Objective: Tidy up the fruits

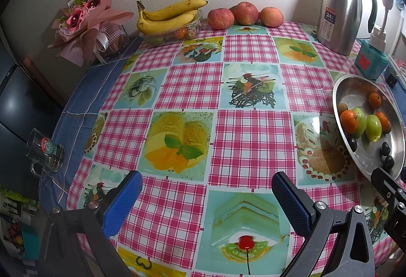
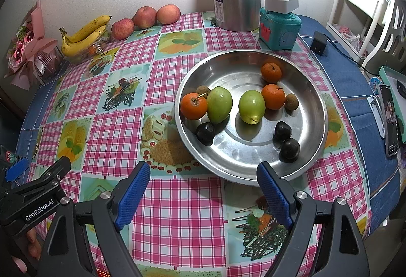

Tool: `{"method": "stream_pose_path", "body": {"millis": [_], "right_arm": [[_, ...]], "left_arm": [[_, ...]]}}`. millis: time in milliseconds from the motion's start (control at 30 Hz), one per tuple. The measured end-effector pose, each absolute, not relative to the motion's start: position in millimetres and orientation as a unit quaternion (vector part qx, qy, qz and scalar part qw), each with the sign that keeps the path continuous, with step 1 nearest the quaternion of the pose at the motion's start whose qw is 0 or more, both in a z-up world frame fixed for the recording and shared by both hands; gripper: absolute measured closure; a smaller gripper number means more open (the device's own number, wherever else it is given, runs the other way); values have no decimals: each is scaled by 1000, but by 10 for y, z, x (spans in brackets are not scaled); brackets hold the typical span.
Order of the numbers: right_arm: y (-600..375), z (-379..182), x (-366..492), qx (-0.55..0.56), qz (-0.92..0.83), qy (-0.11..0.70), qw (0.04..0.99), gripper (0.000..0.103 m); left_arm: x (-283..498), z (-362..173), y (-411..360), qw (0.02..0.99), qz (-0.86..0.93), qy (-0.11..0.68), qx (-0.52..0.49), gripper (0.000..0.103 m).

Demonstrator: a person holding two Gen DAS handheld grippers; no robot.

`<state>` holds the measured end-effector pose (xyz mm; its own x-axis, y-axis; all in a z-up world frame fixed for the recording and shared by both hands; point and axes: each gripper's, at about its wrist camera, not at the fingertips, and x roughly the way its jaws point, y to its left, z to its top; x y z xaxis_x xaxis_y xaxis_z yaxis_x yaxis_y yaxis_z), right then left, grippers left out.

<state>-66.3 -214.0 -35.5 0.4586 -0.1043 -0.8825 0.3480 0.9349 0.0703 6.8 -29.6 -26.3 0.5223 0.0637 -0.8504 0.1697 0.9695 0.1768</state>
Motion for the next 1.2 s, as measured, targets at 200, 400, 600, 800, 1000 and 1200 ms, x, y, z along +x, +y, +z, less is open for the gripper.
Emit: {"method": "stream_pose_path", "body": {"millis": [200,400,600,800,1000,1200], "right_arm": [[-2139,-354,-665,121,-134,504,845,17],[-2141,-357,-663,121,-133,504,845,17],[-2143,-358,-664,121,-133,504,845,17],[-2142,-360,-668,122,-133,504,845,17],[-2143,-363,-668,122,-133,504,845,17],[-2143,-365,-668,122,-133,505,844,17]], "left_arm": [[71,-262,-294,864,-31,488,120,0],[70,-262,-292,864,-30,488,119,0],[57,-266,-259,865,-28,488,116,0],[64,-259,-253,865,-26,488,114,0],[65,-251,-258,865,-26,488,114,0],[64,-257,-256,865,-23,488,114,0]]}}
